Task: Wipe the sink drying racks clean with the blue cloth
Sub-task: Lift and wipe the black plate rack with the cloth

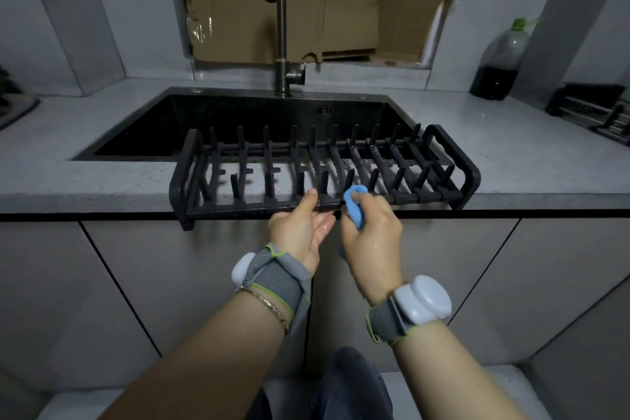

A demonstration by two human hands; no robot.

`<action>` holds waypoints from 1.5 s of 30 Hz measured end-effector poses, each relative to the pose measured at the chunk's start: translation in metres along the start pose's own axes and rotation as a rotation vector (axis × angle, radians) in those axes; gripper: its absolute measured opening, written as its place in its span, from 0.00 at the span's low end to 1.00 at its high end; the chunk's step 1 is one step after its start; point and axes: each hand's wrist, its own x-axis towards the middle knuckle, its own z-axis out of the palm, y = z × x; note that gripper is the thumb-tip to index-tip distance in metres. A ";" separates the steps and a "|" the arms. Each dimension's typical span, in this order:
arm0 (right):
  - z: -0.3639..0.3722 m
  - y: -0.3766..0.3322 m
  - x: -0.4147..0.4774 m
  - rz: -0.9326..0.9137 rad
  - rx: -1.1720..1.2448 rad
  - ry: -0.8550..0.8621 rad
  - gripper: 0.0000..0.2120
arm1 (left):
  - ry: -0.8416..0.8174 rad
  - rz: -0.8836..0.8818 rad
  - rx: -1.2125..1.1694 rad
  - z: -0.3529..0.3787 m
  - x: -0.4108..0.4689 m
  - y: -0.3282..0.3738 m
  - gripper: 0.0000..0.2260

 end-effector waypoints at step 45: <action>-0.016 0.010 0.021 0.071 -0.339 0.009 0.11 | 0.078 1.432 2.288 -0.020 0.023 0.051 0.08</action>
